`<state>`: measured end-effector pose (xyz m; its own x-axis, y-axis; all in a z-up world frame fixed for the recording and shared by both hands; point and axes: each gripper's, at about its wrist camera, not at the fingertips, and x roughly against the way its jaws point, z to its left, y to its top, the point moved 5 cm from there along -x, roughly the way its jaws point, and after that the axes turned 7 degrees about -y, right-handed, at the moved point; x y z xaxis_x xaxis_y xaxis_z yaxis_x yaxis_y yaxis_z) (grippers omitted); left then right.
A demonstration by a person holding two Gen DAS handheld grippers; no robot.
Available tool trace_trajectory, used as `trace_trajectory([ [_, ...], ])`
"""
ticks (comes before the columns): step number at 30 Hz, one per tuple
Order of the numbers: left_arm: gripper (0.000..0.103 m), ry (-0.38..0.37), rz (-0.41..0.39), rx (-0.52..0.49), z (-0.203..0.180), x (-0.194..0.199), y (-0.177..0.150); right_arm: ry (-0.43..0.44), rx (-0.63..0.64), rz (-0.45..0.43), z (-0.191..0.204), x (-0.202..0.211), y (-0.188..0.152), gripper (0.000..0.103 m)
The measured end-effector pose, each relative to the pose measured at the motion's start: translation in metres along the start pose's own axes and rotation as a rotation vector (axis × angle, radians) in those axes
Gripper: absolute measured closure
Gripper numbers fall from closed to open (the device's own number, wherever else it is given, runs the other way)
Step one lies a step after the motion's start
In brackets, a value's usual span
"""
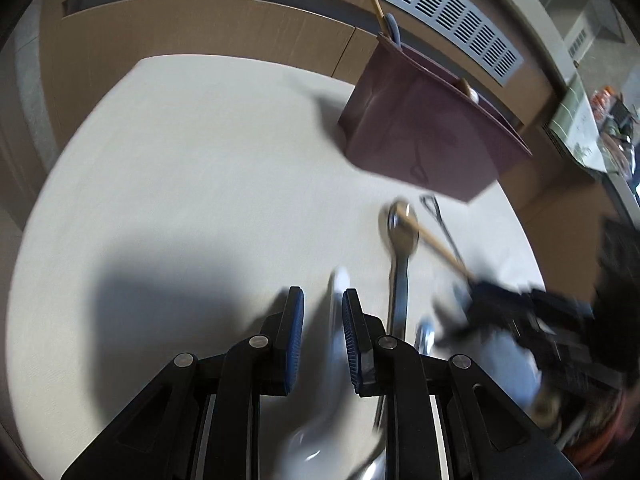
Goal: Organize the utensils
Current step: 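Reach the right gripper to the grey spoon and grasp its handle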
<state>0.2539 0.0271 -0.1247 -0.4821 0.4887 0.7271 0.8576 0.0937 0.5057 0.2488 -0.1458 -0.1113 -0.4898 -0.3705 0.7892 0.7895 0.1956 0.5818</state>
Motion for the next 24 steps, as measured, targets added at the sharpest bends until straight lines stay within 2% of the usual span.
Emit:
trace_trajectory([
  [4, 0.082, 0.035, -0.013, -0.018, 0.007, 0.028, -0.026, -0.003, -0.055, 0.029, 0.009, -0.017, 0.007, 0.077],
  [7, 0.082, 0.071, -0.043, 0.013, 0.02, 0.052, -0.043, -0.031, -0.068, 0.034, 0.021, -0.029, 0.012, 0.077],
  [11, 0.082, 0.061, -0.111, 0.063, 0.032, 0.08, -0.047, -0.092, -0.031, 0.029, 0.037, -0.044, 0.025, 0.076],
  [15, 0.082, 0.097, -0.178, 0.078, 0.04, 0.1, -0.044, -0.178, 0.038, 0.011, 0.049, -0.061, 0.042, 0.076],
  [18, 0.082, 0.1, -0.184, 0.061, 0.039, 0.102, -0.045, -0.238, 0.092, -0.004, 0.054, -0.073, 0.052, 0.075],
  [22, 0.082, 0.094, -0.166, 0.02, 0.031, 0.095, -0.052, -0.263, 0.136, -0.012, 0.062, -0.088, 0.067, 0.065],
  [24, 0.082, 0.092, -0.155, 0.012, 0.029, 0.089, -0.053, -0.257, 0.131, -0.018, 0.065, -0.092, 0.071, 0.056],
])
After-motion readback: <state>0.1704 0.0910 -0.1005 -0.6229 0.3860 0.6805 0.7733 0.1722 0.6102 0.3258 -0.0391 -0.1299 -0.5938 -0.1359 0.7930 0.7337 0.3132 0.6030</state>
